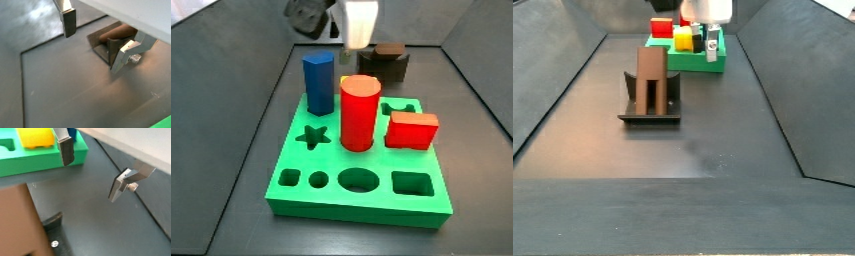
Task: Pick up the square-circle object. Move up. Place the square-circle object on the fixture. Regrasp the square-circle object. Rotate the square-circle object. Move to above the board. Insert the square-circle object.
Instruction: Regrasp the square-circle object.
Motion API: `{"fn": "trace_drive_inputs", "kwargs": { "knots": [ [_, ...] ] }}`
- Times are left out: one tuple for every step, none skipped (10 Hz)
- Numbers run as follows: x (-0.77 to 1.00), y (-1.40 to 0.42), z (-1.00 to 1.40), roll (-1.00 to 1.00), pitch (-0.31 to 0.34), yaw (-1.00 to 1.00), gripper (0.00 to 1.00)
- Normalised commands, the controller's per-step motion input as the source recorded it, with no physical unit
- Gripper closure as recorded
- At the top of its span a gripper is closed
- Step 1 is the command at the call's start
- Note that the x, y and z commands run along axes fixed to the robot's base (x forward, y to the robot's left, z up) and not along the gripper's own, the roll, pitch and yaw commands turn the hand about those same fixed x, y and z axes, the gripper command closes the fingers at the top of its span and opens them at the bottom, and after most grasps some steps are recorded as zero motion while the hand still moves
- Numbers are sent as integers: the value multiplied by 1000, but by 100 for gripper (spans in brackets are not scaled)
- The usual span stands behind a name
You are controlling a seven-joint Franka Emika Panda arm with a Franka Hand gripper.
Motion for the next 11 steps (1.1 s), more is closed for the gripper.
{"fn": "trace_drive_inputs", "kwargs": {
  "knots": [
    [-46,-7,-4,661,-267,-1000,0],
    [-47,-7,-5,579,-172,-876,0],
    [-43,-9,-7,425,-54,-640,0],
    [-36,0,-3,297,37,-454,0],
    [-34,2,2,181,107,-269,0],
    [1000,-2,6,198,184,-137,0],
    [1000,-3,-5,162,221,-48,0],
    [1000,-6,-19,153,234,-22,0],
    [1000,-14,-15,123,218,22,0],
    [1000,-16,-10,95,201,44,0],
    [1000,-18,-12,58,183,60,0]
  ]
}}
